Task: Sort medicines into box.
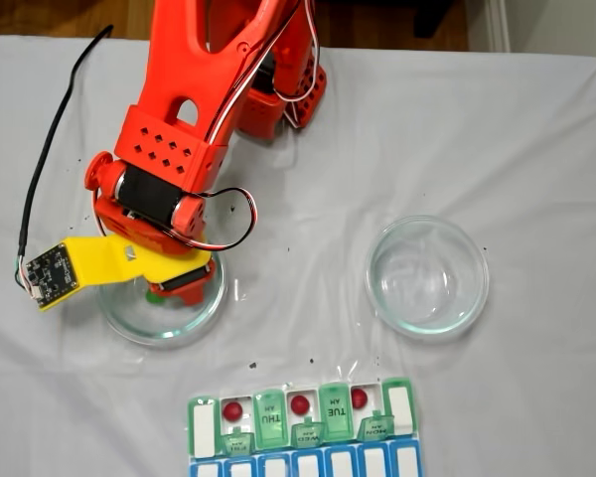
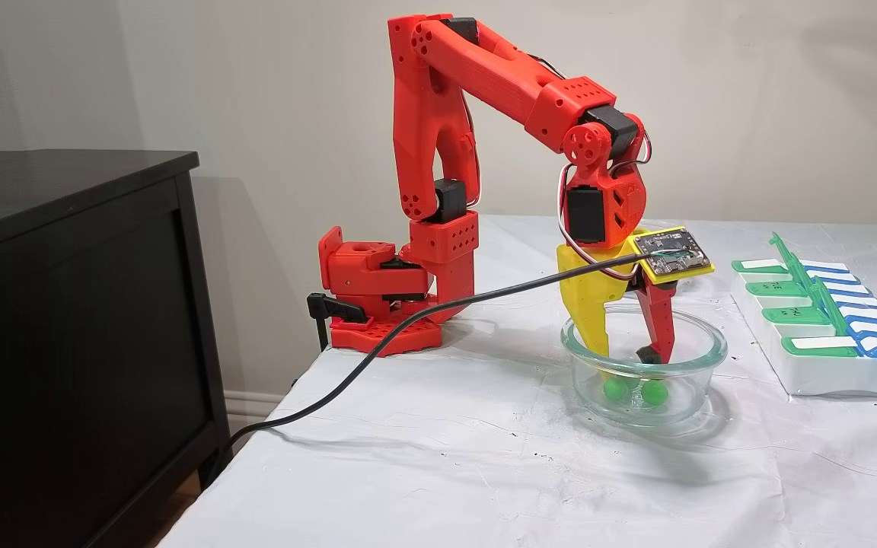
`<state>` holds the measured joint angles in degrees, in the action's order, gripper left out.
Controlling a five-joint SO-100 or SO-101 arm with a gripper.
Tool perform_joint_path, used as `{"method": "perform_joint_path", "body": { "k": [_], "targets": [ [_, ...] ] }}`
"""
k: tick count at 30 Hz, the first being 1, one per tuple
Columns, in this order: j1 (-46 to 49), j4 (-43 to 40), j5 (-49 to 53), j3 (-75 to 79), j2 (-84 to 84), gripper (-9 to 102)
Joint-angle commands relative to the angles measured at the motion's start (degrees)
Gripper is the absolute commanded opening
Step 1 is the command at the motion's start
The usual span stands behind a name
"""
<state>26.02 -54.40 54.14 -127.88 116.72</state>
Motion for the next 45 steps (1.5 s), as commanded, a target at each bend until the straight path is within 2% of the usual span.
{"method": "perform_joint_path", "body": {
  "k": [1, 37, 45],
  "targets": [
    [1.49, 0.53, 0.97, 0.09, 7.56, 22],
    [1.67, 1.85, 2.11, -1.49, 8.17, 19],
    [1.58, 2.02, 2.29, -1.58, 8.35, 14]
  ]
}}
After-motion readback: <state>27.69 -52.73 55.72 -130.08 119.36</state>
